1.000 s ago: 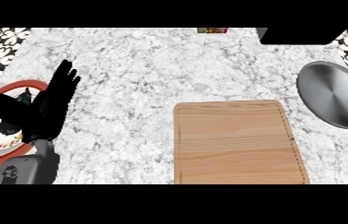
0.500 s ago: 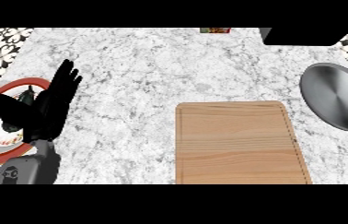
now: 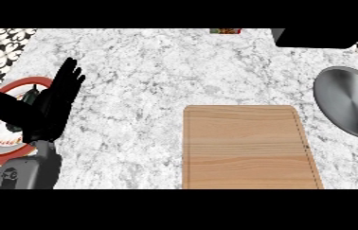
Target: Pick the bell pepper from the cutting board and place it in the pan
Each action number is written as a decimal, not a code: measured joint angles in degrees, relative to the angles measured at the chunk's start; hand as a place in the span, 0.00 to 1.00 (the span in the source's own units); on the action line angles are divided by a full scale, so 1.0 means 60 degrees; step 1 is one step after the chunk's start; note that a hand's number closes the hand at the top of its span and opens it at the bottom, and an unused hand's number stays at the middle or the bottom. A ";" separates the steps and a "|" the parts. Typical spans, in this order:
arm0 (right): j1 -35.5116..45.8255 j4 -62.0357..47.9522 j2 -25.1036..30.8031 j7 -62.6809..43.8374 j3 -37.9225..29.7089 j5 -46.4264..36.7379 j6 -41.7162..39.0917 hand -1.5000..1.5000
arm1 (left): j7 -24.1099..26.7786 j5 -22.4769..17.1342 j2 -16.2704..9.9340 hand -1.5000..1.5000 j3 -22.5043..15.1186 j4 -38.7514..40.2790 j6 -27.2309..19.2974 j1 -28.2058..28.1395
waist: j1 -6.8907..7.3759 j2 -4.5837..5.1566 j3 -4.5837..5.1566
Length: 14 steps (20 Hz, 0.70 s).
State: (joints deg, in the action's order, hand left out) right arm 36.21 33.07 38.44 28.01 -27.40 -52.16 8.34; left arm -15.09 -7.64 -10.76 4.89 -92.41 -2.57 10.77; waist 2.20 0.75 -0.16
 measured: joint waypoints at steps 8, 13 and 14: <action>0.0510 -0.2461 0.0451 -0.0158 -0.0434 0.0131 -0.0353 0.00 | -0.0033 0.0176 0.0172 0.50 -0.0124 0.0161 -0.0157 0.0229 | 0.0037 0.0047 -0.0015; 0.0603 -0.3109 0.0677 0.0747 -0.1058 0.0788 -0.0601 0.00 | 0.0182 0.0278 0.0285 0.50 -0.0189 0.0171 -0.0191 0.0022 | 0.0024 0.0045 -0.0025; 0.0670 -0.3175 0.0708 0.0898 -0.1242 0.1001 -0.0752 0.00 | 0.0177 0.0244 0.0232 0.50 -0.0144 0.0172 -0.0143 0.0022 | 0.0012 0.0038 -0.0024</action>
State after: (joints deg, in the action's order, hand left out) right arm 40.23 14.02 42.69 33.40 -34.86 -46.16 3.83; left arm -14.03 -6.18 -9.37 4.03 -91.38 -3.43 10.90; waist 2.27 0.97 -0.30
